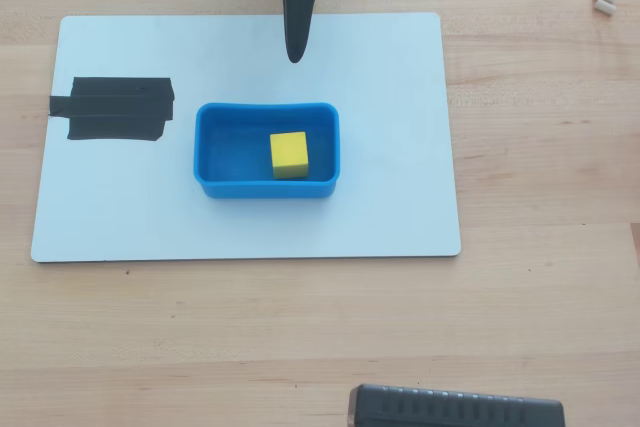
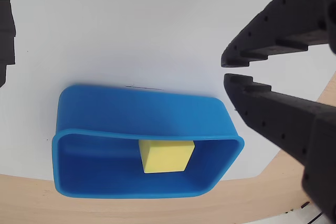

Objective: Pick up yellow cube and drop it in the blue rectangular bin

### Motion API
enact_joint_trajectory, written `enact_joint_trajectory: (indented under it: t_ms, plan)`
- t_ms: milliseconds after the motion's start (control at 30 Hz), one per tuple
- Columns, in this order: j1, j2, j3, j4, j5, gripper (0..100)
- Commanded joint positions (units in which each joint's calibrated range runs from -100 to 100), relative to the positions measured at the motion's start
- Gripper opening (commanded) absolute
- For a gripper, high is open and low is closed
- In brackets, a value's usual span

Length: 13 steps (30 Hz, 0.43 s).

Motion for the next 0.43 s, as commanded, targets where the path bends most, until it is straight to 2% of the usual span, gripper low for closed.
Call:
enact_joint_trajectory:
  t_ms: [0,400]
  plan:
    - [-0.7,-1.3,0.0,0.1,0.2,0]
    - [-0.2,-1.3,0.0,0.1,0.0,0]
